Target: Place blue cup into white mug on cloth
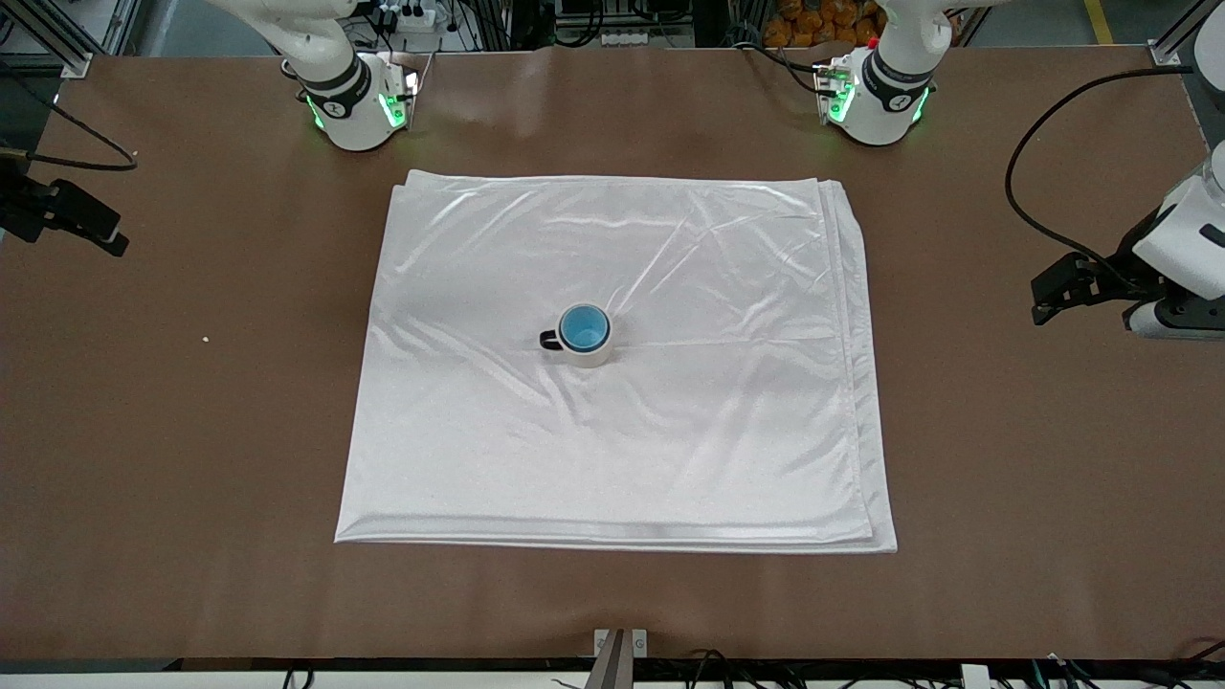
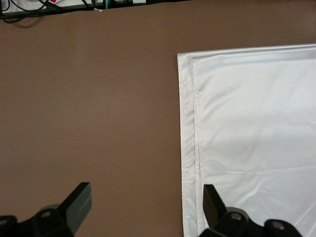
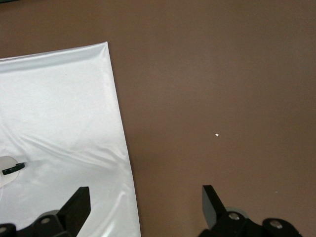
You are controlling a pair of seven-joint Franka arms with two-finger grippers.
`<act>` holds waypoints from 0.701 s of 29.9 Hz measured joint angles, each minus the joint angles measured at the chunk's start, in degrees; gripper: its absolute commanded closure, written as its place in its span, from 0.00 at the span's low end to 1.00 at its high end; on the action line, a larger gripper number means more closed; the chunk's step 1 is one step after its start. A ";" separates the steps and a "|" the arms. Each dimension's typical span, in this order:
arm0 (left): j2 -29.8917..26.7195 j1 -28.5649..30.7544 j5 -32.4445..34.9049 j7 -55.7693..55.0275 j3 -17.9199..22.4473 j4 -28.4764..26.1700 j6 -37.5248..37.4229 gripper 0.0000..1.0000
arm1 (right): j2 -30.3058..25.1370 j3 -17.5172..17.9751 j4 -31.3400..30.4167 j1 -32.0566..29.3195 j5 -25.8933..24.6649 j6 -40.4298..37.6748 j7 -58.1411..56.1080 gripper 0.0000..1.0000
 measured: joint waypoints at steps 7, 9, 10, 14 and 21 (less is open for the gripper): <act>0.00 0.04 0.00 0.00 0.03 0.00 0.00 0.00 | 0.00 0.00 0.00 0.00 0.00 -0.02 0.00 0.00; 0.00 0.02 -0.01 0.00 0.02 0.00 0.00 0.00 | 0.00 0.00 0.00 0.00 0.00 -0.02 0.00 0.00; 0.00 0.01 -0.01 0.00 0.02 0.00 0.00 0.00 | 0.00 0.00 0.00 0.00 0.00 -0.02 0.00 0.00; 0.00 0.01 -0.03 0.00 0.01 0.00 0.00 0.00 | -0.01 0.00 0.00 0.00 0.00 -0.02 0.00 0.00; -0.01 0.13 -1.88 0.00 0.07 0.02 0.00 0.00 | -0.01 0.06 0.00 0.01 0.01 -0.02 0.00 0.00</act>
